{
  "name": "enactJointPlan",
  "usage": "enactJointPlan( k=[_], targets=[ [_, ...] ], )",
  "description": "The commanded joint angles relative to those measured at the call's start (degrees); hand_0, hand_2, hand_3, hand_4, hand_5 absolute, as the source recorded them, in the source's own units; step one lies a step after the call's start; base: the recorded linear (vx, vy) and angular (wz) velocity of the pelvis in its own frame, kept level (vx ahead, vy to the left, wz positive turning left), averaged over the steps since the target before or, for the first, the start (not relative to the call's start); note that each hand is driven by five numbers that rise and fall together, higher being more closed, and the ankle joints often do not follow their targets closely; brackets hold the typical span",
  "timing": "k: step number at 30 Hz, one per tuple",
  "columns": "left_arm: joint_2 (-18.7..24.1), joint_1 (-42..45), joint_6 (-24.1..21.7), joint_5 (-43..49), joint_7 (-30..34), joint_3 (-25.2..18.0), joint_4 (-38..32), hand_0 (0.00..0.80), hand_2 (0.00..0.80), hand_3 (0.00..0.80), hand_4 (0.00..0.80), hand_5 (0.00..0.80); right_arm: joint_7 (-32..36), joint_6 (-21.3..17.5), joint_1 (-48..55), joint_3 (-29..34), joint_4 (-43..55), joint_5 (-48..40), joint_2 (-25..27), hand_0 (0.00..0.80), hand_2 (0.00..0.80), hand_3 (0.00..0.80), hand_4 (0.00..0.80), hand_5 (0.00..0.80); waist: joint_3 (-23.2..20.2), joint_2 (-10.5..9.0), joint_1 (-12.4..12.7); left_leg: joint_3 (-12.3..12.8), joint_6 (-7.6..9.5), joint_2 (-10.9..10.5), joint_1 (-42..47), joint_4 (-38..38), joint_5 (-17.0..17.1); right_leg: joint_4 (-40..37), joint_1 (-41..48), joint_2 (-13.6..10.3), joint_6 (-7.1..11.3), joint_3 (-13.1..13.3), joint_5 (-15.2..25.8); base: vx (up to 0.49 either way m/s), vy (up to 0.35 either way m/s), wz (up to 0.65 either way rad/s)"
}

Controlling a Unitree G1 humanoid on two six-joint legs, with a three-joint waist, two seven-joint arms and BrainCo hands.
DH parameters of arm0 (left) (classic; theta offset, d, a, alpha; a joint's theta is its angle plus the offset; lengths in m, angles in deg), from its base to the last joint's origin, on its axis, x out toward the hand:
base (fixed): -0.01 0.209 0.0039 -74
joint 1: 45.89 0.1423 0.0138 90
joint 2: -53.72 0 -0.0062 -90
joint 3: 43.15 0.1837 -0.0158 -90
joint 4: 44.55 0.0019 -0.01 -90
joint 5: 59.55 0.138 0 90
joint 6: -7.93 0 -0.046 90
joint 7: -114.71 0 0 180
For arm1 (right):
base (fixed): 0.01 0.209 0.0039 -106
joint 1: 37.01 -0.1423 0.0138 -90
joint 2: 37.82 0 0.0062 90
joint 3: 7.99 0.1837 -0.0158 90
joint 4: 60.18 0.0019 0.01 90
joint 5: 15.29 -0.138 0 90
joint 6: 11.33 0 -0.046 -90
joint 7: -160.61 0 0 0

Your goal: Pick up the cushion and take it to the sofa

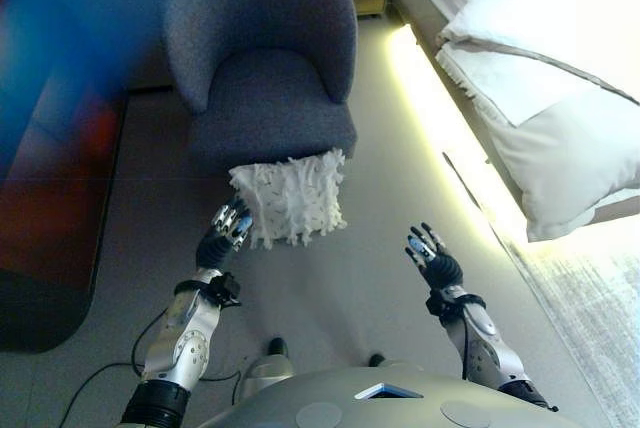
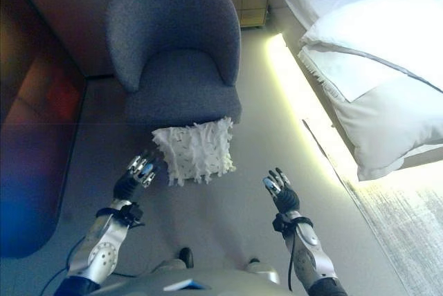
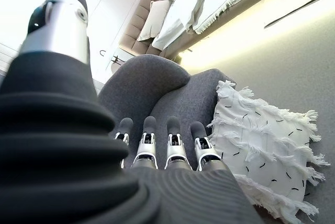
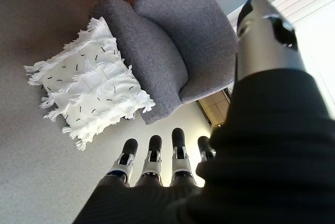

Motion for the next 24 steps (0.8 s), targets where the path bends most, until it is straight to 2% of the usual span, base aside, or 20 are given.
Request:
enactJointPlan(
  k=[1,5,24],
  targets=[
    [1.0,-3.6,-3.2,-0.1,0.6,-1.3,-1.3,0.000,0.000,0.000,0.000,0.000,0.6,-2.3,-2.1,1.0,4.8,0.3,-0.8,0.000,0.000,0.000,0.000,0.000,0.1,0.03,0.8,2.4,1.37,0.1,2.5,0.1,-5.5,0.1,-3.0,0.0,0.78,-3.5,3.2,0.000,0.000,0.00],
    [0.8,-3.5,-4.2,-2.4,2.5,-1.8,-2.0,0.000,0.000,0.000,0.000,0.000,1.2,-2.4,-1.9,1.3,4.6,0.1,-0.7,0.000,0.000,0.000,0.000,0.000,0.1,-0.06,0.8,2.5,1.42,0.1,2.4,0.1,-5.6,0.1,-3.2,0.0,0.78,-3.4,3.2,0.000,0.000,0.00],
    [1.6,-3.5,-2.7,1.9,-0.3,-1.0,-1.1,0.000,0.000,0.000,0.000,0.000,0.4,-2.7,-1.9,0.8,4.7,0.4,-0.7,0.000,0.000,0.000,0.000,0.000,0.1,0.10,0.7,2.4,1.30,0.3,2.4,0.1,-5.5,0.1,-3.3,0.1,0.83,-3.5,3.2,0.000,0.000,0.00]
  ],
)
